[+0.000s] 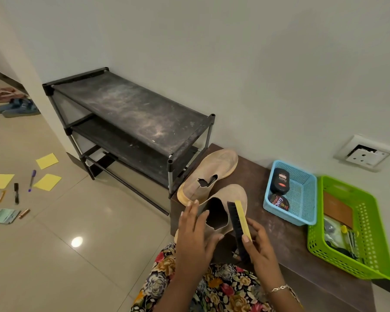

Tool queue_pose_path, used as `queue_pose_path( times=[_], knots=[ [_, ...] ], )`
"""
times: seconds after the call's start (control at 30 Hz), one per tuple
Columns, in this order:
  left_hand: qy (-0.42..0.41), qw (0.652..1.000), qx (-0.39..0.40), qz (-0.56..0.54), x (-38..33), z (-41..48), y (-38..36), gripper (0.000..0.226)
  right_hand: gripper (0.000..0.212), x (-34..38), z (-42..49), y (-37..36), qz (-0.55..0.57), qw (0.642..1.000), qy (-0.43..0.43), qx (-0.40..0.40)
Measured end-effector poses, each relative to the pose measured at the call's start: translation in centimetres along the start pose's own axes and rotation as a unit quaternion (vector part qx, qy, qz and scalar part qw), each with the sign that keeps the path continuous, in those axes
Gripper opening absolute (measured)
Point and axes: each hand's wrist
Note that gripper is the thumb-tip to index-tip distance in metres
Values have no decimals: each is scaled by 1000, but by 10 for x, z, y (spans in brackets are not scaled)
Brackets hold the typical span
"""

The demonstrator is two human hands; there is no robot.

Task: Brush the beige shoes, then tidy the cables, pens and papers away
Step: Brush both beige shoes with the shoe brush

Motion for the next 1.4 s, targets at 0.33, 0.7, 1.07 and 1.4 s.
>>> queue_pose_path(
  times=[0.33, 0.7, 1.07, 1.4],
  knots=[
    [-70, 991, 66, 87, -53, 60, -19, 71, 33, -10, 12, 18, 12, 997, -19, -70],
    [-65, 912, 302, 270, -18, 107, -26, 42, 28, -19, 38, 31, -89, 994, 11, -61],
    [-106, 982, 123, 97, 9, 76, -30, 28, 44, -46, 125, 28, -427, 903, -47, 13],
    [-139, 982, 77, 103, 25, 72, -35, 24, 43, -47, 138, 26, -446, 878, 107, 136]
  ],
)
Point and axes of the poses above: each hand's wrist, its own z-axis towards the middle knuckle, its own y-axis out of the back of the hand, x = y × z, and after that the axes turned 11 degrees about -z, right-handed
